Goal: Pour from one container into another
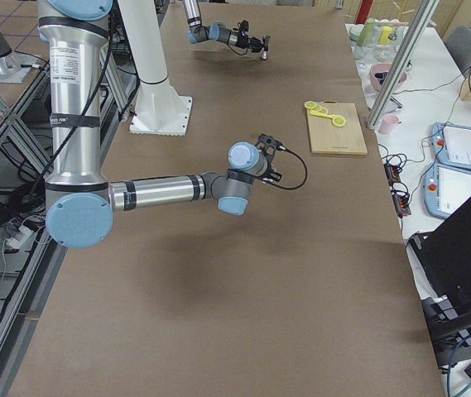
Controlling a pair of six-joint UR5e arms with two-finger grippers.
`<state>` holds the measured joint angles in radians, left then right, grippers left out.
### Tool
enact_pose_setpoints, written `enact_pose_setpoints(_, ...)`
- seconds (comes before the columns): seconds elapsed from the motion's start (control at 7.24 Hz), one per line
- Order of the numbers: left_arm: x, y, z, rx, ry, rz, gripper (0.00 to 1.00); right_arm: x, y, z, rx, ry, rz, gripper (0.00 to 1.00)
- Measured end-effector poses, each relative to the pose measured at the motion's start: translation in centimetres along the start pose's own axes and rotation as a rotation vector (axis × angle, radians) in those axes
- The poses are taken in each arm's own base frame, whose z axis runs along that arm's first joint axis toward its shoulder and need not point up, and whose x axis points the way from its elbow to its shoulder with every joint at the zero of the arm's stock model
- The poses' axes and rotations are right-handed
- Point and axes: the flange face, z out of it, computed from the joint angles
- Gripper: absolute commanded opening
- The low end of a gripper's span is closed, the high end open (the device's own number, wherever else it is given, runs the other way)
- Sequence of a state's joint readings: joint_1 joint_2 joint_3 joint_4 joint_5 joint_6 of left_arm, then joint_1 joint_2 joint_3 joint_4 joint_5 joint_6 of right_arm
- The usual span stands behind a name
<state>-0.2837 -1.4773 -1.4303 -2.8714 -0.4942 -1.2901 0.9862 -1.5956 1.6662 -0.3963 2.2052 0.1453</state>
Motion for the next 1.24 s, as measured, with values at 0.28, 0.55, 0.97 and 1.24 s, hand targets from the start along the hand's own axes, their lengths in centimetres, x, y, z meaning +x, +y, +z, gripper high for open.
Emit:
enact_pose_setpoints(0.28,1.1,-1.0,-0.3,0.002,0.016,-0.029,0.0,0.1,-2.2,-0.3,0.001,0.005,-0.074,0.0)
enact_pose_setpoints(0.55,3.1,-2.2,-1.0,-0.041,0.057,-0.044,0.0,0.0,-3.8,-0.2,0.017,0.003,-0.108,0.0)
enact_pose_setpoints(0.97,6.8,-5.0,-2.3,-0.11,0.168,0.165,0.0,0.1,-5.8,0.1,0.009,0.006,-0.104,0.0)
enact_pose_setpoints(1.24,9.4,-7.3,-2.7,-0.141,0.254,0.221,0.0,0.0,-6.3,0.4,0.0,0.007,-0.098,0.0)
